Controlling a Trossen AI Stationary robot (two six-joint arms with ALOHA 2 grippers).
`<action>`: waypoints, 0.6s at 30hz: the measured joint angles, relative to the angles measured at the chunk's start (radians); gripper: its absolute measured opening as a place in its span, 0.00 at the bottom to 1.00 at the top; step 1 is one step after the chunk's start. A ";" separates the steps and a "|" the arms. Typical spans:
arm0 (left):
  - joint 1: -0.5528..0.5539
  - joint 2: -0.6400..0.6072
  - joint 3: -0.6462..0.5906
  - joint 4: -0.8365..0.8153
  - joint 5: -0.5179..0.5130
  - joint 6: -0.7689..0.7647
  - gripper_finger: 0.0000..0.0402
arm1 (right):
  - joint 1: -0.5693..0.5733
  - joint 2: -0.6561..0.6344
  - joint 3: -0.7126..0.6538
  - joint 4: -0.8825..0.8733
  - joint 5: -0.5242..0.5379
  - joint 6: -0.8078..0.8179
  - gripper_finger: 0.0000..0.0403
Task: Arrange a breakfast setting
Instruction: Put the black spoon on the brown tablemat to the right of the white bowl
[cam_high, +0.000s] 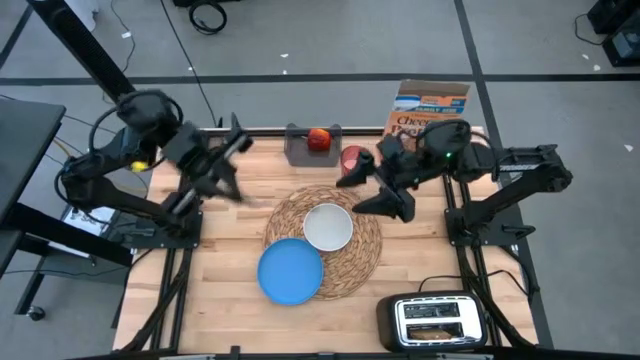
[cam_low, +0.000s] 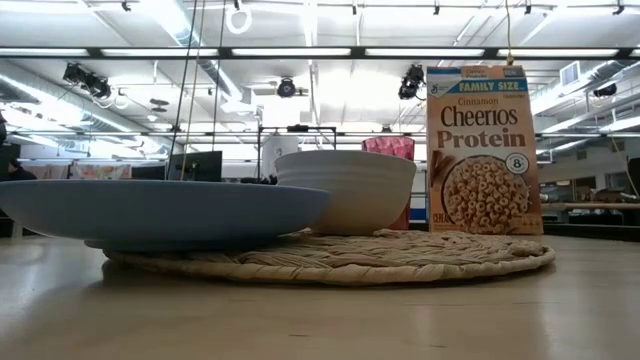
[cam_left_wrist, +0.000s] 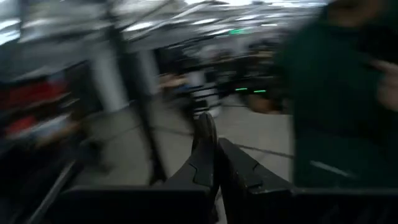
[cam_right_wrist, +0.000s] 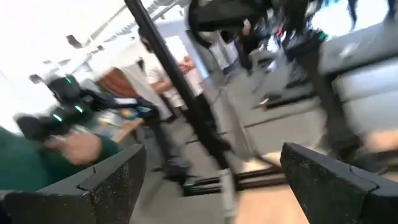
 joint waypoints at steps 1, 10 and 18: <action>-0.017 0.002 0.000 0.002 0.030 0.035 0.04 | 0.010 0.010 0.000 -0.005 0.001 0.066 0.92; -0.091 0.002 -0.001 -0.175 -0.047 0.512 0.03 | 0.092 0.116 -0.002 0.193 0.208 0.735 0.91; -0.091 -0.004 -0.001 -0.216 -0.232 0.761 0.03 | 0.117 0.151 -0.001 0.249 0.393 1.065 0.80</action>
